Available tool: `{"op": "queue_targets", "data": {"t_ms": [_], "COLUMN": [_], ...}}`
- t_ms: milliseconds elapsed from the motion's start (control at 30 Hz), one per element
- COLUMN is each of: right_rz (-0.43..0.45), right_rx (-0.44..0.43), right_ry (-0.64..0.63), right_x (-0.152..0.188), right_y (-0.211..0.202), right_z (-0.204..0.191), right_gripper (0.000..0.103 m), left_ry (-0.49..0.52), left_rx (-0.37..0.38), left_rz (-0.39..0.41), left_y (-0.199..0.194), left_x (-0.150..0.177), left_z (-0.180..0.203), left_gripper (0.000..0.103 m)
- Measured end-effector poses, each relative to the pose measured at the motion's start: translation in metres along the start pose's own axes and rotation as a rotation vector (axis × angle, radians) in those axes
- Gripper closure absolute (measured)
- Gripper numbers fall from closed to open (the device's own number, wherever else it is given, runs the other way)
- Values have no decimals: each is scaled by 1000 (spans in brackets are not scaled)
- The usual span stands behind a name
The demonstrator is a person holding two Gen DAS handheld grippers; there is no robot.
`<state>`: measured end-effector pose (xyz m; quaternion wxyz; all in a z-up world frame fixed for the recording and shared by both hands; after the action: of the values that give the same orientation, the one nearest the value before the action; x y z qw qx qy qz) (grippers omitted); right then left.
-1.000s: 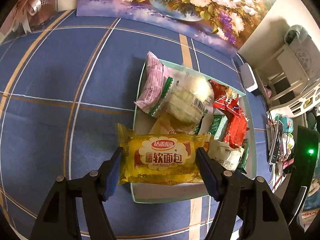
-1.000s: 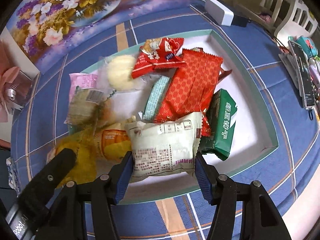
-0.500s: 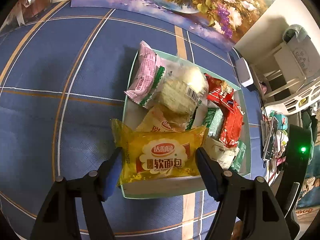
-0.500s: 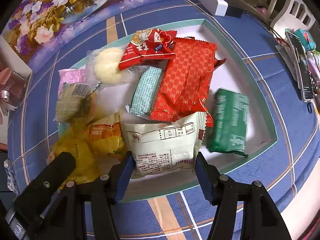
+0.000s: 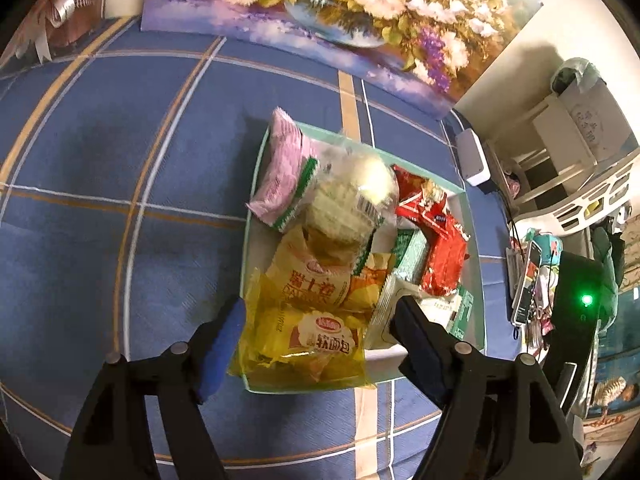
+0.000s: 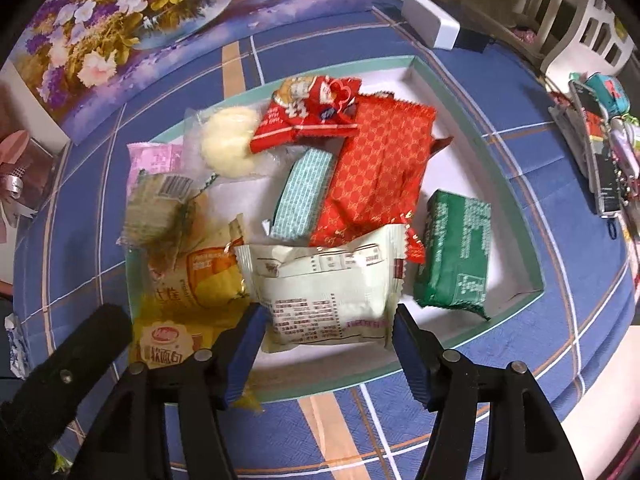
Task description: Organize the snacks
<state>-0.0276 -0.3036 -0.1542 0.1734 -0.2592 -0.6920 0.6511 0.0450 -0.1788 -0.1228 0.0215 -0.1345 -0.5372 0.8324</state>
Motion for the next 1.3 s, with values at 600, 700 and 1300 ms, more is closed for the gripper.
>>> {"op": "queue_targets", "data": {"t_ms": [600,700,1300], "right_rz": [133,163,213], "right_rx": [-17,-25,-14], "right_ry": [-94,-106,-195], "right_x": [-12,-8,43], "right_y": [-32,-41,-77], "right_z": [-35,-41,-62], "right_gripper": [0,0,0], "left_ry": [-7,1,-34], "left_rx": [-451,-501,-593], "left_rz": [198,206,172], "left_y": [-52,-58,-96], "left_x": [-26,-24,31], "left_z": [-87,-91,-118], "left_gripper": [0,0,0]}}
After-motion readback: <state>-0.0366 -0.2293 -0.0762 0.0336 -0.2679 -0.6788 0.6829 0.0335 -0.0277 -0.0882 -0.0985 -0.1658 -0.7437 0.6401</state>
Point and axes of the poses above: each gripper's, at about its wrist camera, not at the fingertips, and y roughly the way its jaws point, z to its right, x to its underside, the point moved 10 cm from there along y, roughly the way its jaws point, and after that the axes turned 7 degrees about -z, right-handed, at the moved point
